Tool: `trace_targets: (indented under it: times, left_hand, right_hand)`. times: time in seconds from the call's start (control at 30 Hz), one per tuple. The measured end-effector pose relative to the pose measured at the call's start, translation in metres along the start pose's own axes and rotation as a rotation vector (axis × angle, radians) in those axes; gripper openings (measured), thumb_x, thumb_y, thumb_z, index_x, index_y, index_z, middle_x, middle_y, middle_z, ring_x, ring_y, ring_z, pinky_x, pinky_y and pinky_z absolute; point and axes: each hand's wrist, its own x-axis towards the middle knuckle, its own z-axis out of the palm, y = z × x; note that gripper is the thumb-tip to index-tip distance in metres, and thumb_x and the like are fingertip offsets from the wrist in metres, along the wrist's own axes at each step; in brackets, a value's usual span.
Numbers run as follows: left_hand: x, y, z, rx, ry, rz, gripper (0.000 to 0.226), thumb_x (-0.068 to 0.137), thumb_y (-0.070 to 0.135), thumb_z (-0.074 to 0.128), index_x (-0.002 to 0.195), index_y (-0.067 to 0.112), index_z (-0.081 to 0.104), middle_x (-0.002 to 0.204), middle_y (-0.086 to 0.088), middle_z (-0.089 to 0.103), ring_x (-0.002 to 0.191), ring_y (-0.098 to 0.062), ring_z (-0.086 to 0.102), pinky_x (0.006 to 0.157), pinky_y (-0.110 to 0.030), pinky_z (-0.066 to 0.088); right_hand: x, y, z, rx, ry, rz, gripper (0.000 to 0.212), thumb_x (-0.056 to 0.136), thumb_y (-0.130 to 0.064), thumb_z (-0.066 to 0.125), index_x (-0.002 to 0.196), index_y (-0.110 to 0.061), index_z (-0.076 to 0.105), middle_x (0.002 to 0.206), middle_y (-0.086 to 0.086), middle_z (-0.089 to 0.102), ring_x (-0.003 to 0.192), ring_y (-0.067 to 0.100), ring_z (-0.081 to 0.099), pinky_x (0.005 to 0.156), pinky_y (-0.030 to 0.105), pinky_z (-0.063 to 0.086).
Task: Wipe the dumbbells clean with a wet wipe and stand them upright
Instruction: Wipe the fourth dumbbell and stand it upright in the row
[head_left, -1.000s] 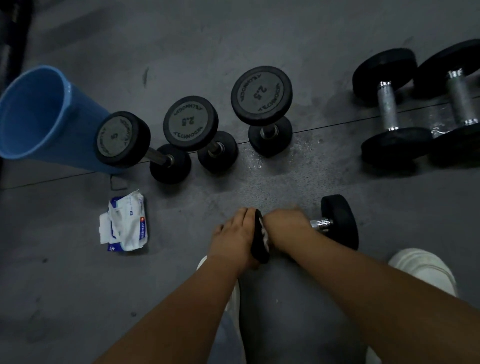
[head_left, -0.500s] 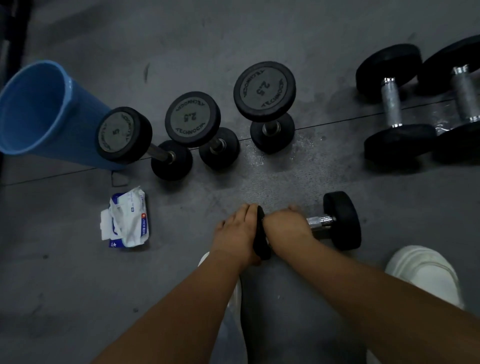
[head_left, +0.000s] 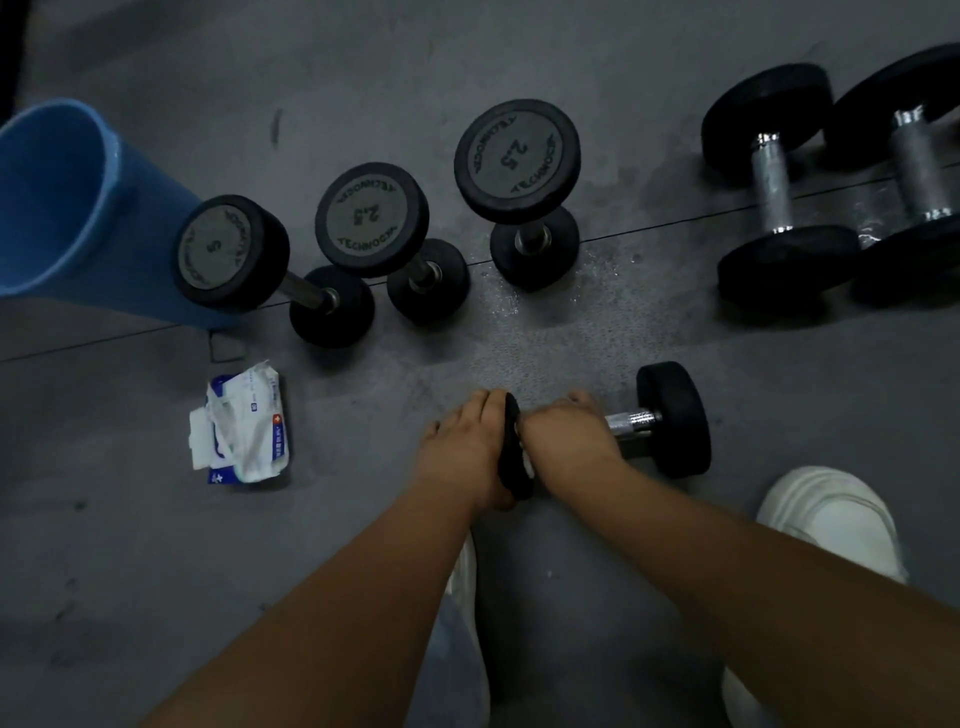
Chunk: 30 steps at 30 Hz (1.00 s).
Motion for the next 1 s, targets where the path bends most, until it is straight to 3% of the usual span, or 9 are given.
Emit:
trace_targets:
  times: [0.1, 0.23, 0.3, 0.47, 0.63, 0.7, 0.83, 0.93, 1.0]
  left_hand:
    - [0.008, -0.001, -0.011, 0.055, -0.051, 0.019, 0.125, 0.059, 0.043, 0.088, 0.153, 0.020, 0.009, 0.153, 0.000, 0.027, 0.138, -0.023, 0.035, 0.111, -0.044, 0.032]
    - [0.018, -0.003, -0.023, 0.096, -0.095, 0.044, 0.121, 0.057, 0.047, 0.089, 0.150, 0.020, 0.017, 0.149, -0.001, 0.034, 0.135, -0.024, 0.038, 0.106, -0.045, 0.037]
    - [0.017, -0.003, -0.025, 0.108, -0.084, 0.040, 0.120, 0.057, 0.048, 0.088, 0.149, 0.020, 0.017, 0.150, -0.001, 0.033, 0.136, -0.023, 0.037, 0.106, -0.044, 0.036]
    - [-0.002, 0.005, -0.009, 0.126, 0.047, 0.010, 0.120, 0.063, 0.047, 0.085, 0.152, 0.016, 0.012, 0.153, -0.001, 0.028, 0.138, -0.022, 0.035, 0.111, -0.040, 0.030]
    - [-0.012, 0.009, 0.009, 0.030, 0.103, -0.026, 0.118, 0.069, 0.042, 0.082, 0.154, 0.021, 0.003, 0.161, -0.002, 0.011, 0.144, -0.023, 0.028, 0.113, -0.040, 0.027]
    - [-0.011, 0.008, 0.008, 0.025, 0.080, -0.031, 0.121, 0.068, 0.041, 0.084, 0.154, 0.021, 0.001, 0.162, -0.002, 0.009, 0.145, -0.024, 0.026, 0.114, -0.041, 0.027]
    - [-0.008, 0.007, 0.003, -0.006, 0.056, -0.022, 0.125, 0.062, 0.035, 0.089, 0.153, 0.023, 0.004, 0.160, 0.000, 0.012, 0.142, -0.026, 0.030, 0.111, -0.041, 0.030]
    - [-0.009, 0.007, 0.006, -0.020, 0.078, -0.024, 0.122, 0.064, 0.038, 0.087, 0.153, 0.024, 0.004, 0.160, 0.000, 0.011, 0.139, -0.026, 0.033, 0.110, -0.041, 0.031]
    - [-0.011, 0.008, 0.008, -0.027, 0.089, -0.024, 0.120, 0.067, 0.039, 0.085, 0.153, 0.024, 0.003, 0.160, -0.001, 0.010, 0.139, -0.027, 0.033, 0.111, -0.041, 0.030]
  right_hand:
    - [0.006, -0.002, -0.009, 0.042, -0.111, 0.028, 0.017, 0.091, -0.018, 0.056, 0.107, -0.021, 0.063, 0.113, 0.003, 0.065, 0.112, 0.024, 0.055, 0.110, 0.042, 0.023]
    - [-0.012, 0.009, -0.007, 0.053, 0.145, -0.064, 0.015, 0.086, -0.021, 0.058, 0.101, -0.024, 0.062, 0.098, -0.001, 0.067, 0.098, 0.021, 0.059, 0.102, 0.035, 0.029]
    - [-0.016, 0.004, -0.008, 0.081, 0.186, -0.059, 0.017, 0.088, -0.024, 0.056, 0.104, -0.022, 0.060, 0.102, 0.000, 0.066, 0.102, 0.022, 0.058, 0.097, 0.036, 0.031]
    - [-0.006, -0.005, -0.003, 0.003, -0.075, 0.040, 0.047, 0.093, -0.033, 0.053, 0.135, -0.014, 0.042, 0.135, 0.008, 0.052, 0.127, 0.028, 0.043, 0.115, 0.051, 0.014]
    - [-0.009, -0.010, -0.001, -0.094, -0.221, 0.017, 0.072, 0.092, -0.037, 0.056, 0.148, -0.007, 0.023, 0.146, 0.014, 0.038, 0.137, 0.032, 0.032, 0.117, 0.054, 0.009]
    - [-0.008, -0.011, -0.007, -0.115, -0.232, -0.002, 0.062, 0.096, -0.033, 0.051, 0.146, -0.005, 0.028, 0.145, 0.014, 0.042, 0.136, 0.032, 0.036, 0.116, 0.053, 0.011]
    - [0.009, 0.008, -0.024, -0.080, -0.194, -0.082, 0.029, 0.090, -0.031, 0.060, 0.117, -0.021, 0.060, 0.122, 0.002, 0.062, 0.117, 0.022, 0.056, 0.114, 0.049, 0.018]
    - [0.009, 0.012, -0.018, -0.057, -0.141, -0.085, 0.027, 0.088, -0.036, 0.061, 0.111, -0.023, 0.062, 0.116, 0.001, 0.064, 0.110, 0.022, 0.059, 0.110, 0.046, 0.023]
    - [0.005, 0.006, -0.006, -0.044, -0.089, -0.086, 0.023, 0.092, -0.029, 0.055, 0.113, -0.021, 0.060, 0.116, 0.004, 0.065, 0.109, 0.024, 0.060, 0.109, 0.044, 0.027]
